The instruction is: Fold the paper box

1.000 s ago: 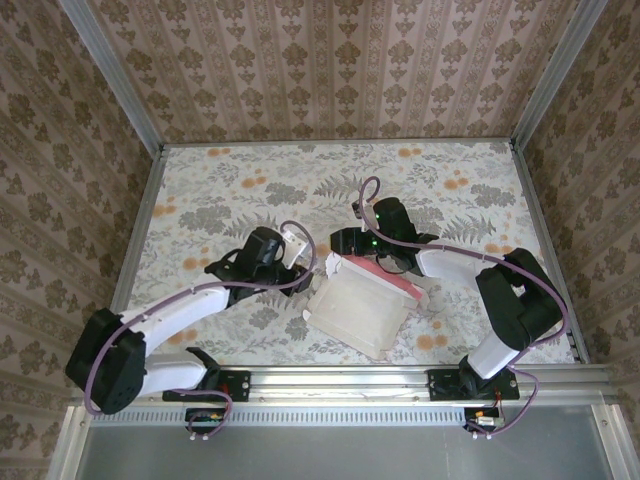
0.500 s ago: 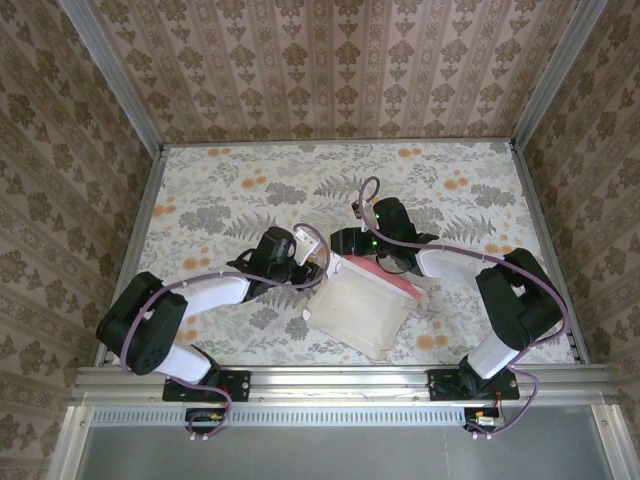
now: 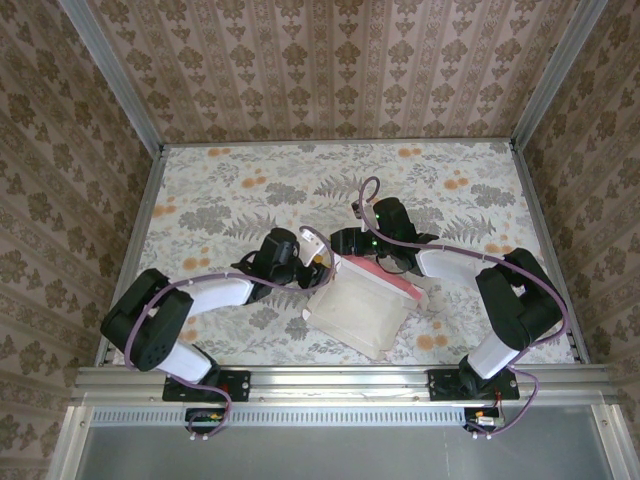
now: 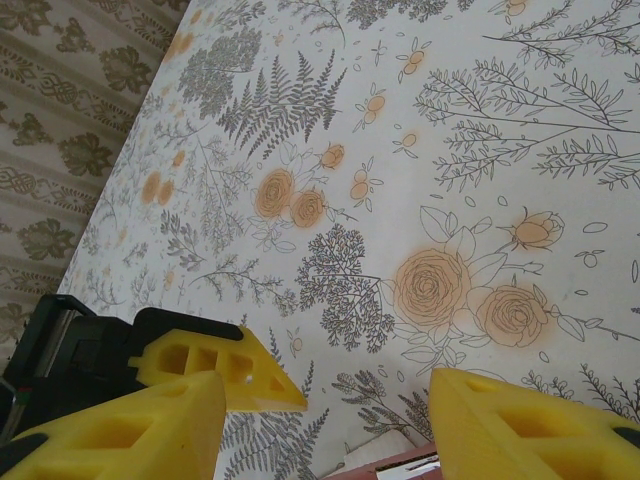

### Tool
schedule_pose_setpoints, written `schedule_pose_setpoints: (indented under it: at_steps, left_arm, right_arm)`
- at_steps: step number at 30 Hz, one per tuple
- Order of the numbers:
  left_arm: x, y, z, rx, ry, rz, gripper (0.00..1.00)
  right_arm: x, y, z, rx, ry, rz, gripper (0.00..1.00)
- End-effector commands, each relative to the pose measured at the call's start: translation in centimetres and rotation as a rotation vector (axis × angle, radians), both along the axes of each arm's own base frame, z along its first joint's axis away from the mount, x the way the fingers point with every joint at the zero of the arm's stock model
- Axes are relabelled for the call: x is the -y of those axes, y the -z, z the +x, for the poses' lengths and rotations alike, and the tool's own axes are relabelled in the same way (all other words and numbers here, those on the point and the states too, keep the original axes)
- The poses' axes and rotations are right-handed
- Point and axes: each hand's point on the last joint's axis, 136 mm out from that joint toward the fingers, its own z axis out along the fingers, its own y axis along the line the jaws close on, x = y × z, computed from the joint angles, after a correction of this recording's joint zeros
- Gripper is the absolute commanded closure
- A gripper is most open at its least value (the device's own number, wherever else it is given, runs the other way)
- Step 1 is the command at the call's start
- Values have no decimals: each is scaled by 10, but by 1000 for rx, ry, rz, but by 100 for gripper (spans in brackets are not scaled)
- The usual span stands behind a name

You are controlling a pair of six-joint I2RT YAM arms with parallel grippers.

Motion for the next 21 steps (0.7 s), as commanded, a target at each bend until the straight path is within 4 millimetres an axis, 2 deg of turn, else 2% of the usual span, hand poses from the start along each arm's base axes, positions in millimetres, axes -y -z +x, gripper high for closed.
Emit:
schedule_pose_setpoints:
  at_steps: [1, 10, 21]
  left_arm:
    - [15, -10, 5, 41, 36, -29, 53]
    - [29, -13, 18, 70, 21, -48, 55]
    - [42, -10, 28, 87, 6, -39, 69]
  right_arm:
    - [9, 33, -11, -94, 7, -87, 45]
    - [8, 33, -14, -112, 2, -68, 50]
    - [8, 30, -15, -129, 4, -24, 55]
